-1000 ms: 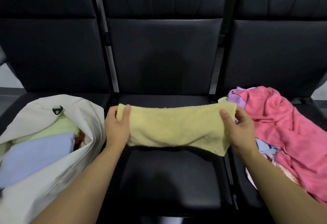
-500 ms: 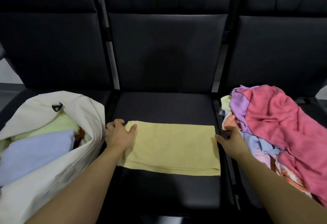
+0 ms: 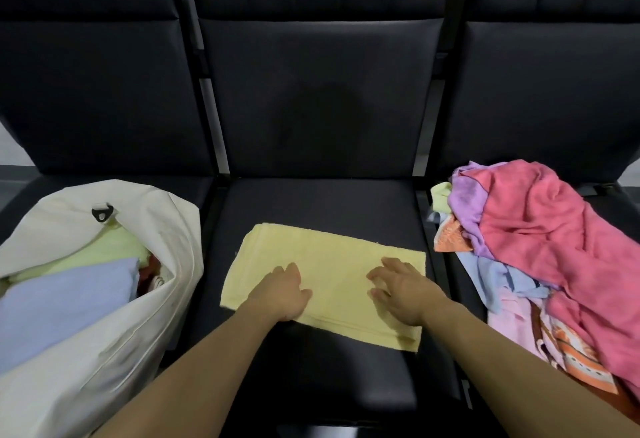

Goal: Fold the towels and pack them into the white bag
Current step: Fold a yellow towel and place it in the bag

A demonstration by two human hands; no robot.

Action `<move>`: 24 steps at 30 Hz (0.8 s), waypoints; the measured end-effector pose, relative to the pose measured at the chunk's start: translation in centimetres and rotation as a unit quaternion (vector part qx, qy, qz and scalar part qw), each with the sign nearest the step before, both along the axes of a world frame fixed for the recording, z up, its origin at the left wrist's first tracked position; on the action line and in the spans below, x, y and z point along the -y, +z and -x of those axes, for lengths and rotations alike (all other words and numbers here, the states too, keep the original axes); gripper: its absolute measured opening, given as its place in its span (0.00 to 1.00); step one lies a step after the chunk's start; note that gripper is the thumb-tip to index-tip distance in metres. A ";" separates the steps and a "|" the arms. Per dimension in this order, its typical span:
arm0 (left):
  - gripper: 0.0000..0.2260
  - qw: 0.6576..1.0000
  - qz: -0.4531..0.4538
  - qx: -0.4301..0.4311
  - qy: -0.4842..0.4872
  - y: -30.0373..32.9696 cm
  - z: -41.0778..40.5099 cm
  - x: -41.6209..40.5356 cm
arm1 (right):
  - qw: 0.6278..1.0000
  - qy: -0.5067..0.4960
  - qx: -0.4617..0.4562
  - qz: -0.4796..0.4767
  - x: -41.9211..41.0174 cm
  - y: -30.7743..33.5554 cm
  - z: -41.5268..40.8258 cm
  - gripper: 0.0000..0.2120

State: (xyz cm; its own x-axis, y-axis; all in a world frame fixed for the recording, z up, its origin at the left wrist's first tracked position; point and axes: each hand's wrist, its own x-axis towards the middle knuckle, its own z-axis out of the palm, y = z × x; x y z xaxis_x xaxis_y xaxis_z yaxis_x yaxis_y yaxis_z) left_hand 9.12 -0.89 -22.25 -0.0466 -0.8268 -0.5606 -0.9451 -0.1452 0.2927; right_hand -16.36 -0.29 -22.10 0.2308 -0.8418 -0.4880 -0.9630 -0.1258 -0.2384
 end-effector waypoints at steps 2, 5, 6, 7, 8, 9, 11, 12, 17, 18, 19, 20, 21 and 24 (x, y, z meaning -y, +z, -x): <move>0.18 0.998 0.052 0.039 -0.023 -0.4 0.3 0.2 | 0.999 0.015 -0.047 -0.012 -0.3 0.7 -0.5 0.22; 0.22 0.990 0.101 0.067 -0.068 -1.1 0.6 0.4 | 0.995 0.029 -0.083 -0.049 -0.9 1.7 -1.4 0.21; 0.25 0.990 0.097 0.057 -0.082 -1.4 0.7 0.4 | 0.995 0.033 -0.076 -0.061 -1.1 2.0 -1.7 0.21; 0.27 0.991 0.082 0.042 -0.097 -1.6 0.8 0.3 | 0.995 0.037 -0.059 -0.078 -1.3 2.0 -2.0 0.21; 0.28 0.991 0.067 0.024 -0.113 -1.9 0.8 0.3 | 0.994 0.040 -0.032 -0.101 -1.4 2.1 -2.2 0.21; 0.28 0.991 0.056 0.008 -0.124 -2.0 0.9 0.2 | 0.989 0.032 0.007 -0.141 -1.7 2.1 -2.2 0.19; 0.28 0.992 0.048 -0.030 -0.111 -2.1 0.8 0.0 | 0.961 -0.033 0.122 -0.246 -2.2 1.9 -2.2 0.13; 0.28 0.994 0.047 -0.048 -0.081 -2.0 0.8 0.0 | 0.943 -0.073 0.170 -0.275 -2.3 1.8 -2.1 0.10; 0.28 0.983 0.107 -0.038 0.143 -1.6 0.7 0.7 | 0.952 -0.250 0.163 -0.063 -0.5 1.5 -0.9 0.09; 0.30 0.979 0.087 -0.041 0.180 -1.8 0.8 0.7 | 0.942 -0.288 0.163 -0.054 -0.2 1.3 -0.9 0.11; 0.31 0.976 0.064 -0.050 0.204 -2.2 0.9 0.7 | 0.925 -0.328 0.179 -0.071 -0.2 1.0 -1.1 0.12; 0.32 0.973 0.047 -0.052 0.220 -2.4 1.1 0.6 | 0.902 -0.368 0.203 -0.102 -0.4 0.6 -1.5 0.12; 0.32 0.971 0.036 -0.057 0.228 -2.6 1.4 0.5 | 0.881 -0.400 0.219 -0.127 -0.6 0.4 -1.9 0.13; 0.25 0.956 0.025 -0.109 0.273 -3.0 1.7 0.7 | 0.840 -0.456 0.257 -0.144 -0.9 -0.2 -2.7 0.12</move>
State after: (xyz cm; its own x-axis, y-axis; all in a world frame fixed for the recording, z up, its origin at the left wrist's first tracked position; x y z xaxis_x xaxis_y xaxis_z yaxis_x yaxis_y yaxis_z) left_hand 7.46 -1.58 -25.24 0.2873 -0.7868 -0.5462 -0.6482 -0.5796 0.4938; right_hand -13.62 0.58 -22.26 -0.2035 -0.6461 -0.7357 -0.3877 0.7431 -0.5454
